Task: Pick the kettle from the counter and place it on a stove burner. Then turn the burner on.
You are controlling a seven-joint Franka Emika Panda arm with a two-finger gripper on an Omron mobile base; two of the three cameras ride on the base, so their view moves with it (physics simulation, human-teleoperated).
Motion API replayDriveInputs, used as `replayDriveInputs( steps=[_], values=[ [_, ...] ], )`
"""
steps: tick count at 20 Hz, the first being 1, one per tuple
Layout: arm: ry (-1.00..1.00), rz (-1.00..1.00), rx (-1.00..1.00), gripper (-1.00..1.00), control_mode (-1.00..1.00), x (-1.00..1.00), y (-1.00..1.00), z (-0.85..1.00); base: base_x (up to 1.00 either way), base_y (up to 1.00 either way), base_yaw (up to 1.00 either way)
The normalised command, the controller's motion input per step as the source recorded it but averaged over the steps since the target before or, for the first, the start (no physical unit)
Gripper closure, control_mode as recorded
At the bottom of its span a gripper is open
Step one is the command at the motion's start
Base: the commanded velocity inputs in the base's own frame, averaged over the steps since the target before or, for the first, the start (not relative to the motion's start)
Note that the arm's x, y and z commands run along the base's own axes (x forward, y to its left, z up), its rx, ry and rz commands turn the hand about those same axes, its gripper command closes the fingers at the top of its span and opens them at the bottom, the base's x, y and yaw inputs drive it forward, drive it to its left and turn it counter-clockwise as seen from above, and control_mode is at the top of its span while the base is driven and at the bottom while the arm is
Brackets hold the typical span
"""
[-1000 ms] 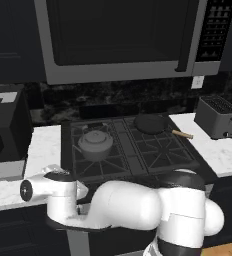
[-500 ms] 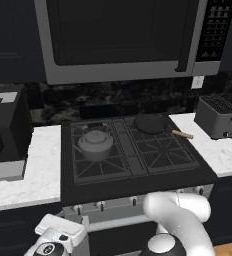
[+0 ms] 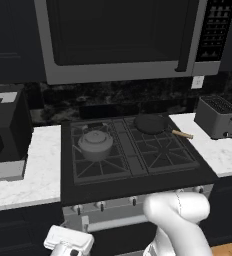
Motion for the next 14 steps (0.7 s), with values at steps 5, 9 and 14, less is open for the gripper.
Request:
replayDriveInputs(
  steps=[5, 9, 14],
  values=[
    [0.00, 0.48, 0.14, -1.00, -1.00, 0.25, -0.52, 0.05, 0.00, 0.00, 0.00],
    [0.00, 0.13, 0.05, -1.00, -1.00, 0.04, -0.15, 0.01, 0.00, 0.00, 0.00],
    [0.00, -0.02, 0.00, -1.00, -1.00, 0.49, 0.03, 0.00, 0.00, 0.00, 0.00]
  ],
)
